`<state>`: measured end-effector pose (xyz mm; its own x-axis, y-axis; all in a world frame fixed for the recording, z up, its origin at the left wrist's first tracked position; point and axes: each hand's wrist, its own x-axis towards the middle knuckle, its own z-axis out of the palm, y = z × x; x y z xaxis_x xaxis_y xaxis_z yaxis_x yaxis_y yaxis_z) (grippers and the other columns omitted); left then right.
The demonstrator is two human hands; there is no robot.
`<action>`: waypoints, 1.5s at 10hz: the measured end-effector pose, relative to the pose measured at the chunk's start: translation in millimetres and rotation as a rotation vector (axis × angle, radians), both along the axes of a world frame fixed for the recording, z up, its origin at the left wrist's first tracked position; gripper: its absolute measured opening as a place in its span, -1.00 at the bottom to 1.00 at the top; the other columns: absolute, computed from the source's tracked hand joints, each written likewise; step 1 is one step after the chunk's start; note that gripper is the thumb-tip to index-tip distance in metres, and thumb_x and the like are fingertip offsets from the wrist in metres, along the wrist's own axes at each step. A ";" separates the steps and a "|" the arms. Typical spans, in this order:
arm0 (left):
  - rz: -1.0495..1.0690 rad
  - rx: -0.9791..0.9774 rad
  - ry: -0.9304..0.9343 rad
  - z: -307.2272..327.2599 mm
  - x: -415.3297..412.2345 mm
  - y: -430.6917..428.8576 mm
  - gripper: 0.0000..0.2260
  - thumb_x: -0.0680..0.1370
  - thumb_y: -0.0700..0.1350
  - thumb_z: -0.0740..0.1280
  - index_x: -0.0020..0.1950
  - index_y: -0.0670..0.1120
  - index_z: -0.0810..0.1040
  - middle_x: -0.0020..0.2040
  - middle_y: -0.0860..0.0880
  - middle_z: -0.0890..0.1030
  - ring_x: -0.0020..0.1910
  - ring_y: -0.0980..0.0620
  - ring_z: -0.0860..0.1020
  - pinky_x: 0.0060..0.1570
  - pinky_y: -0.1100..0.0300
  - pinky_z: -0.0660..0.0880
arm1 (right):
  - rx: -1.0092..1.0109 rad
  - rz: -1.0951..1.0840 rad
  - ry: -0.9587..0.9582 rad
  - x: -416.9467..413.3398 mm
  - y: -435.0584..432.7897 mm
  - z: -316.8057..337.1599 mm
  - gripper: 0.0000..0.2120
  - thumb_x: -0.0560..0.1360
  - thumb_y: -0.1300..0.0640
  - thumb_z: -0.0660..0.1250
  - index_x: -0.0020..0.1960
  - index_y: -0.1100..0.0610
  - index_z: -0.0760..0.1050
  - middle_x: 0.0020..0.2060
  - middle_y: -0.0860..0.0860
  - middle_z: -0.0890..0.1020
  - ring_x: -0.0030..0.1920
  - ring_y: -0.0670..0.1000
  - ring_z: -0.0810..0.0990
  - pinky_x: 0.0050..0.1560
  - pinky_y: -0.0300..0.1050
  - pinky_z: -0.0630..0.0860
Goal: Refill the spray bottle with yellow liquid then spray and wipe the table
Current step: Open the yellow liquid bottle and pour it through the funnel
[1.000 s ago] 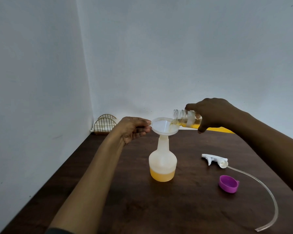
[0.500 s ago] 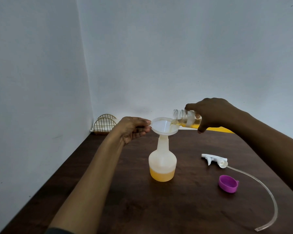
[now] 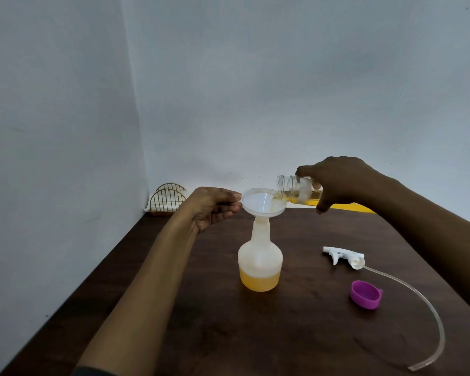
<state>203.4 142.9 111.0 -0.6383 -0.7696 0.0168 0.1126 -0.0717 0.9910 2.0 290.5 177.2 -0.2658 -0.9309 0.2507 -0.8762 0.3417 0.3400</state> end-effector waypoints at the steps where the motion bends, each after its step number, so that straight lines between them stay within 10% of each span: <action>1: 0.001 0.004 -0.004 -0.5 -0.2 -0.7 -0.91 0.47 -0.32 0.33 -0.19 -0.21 0.62 -0.42 -0.06 0.66 -0.48 0.16 0.60 -0.50 0.36 0.51 | 0.004 -0.004 -0.005 -0.8 0.5 -0.2 -0.23 0.23 -0.08 0.53 0.34 -0.16 0.25 0.06 -0.06 0.57 0.03 0.04 0.52 -0.30 -0.18 0.27; 15: -0.013 -0.009 -0.002 0.6 0.0 0.0 -0.91 0.48 -0.33 0.34 -0.18 -0.22 0.62 -0.42 -0.07 0.65 -0.48 0.15 0.60 -0.51 0.35 0.51 | 0.020 -0.020 0.007 2.2 0.3 2.2 -0.26 0.23 -0.06 0.53 0.32 -0.15 0.27 0.09 -0.06 0.56 -0.05 0.01 0.46 -0.39 -0.23 0.17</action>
<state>203.3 142.9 111.7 -0.6482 -0.7611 0.0225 0.1101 -0.0644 0.9918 4.2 290.8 179.4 -0.2830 -0.9302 0.2336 -0.8668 0.3523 0.3530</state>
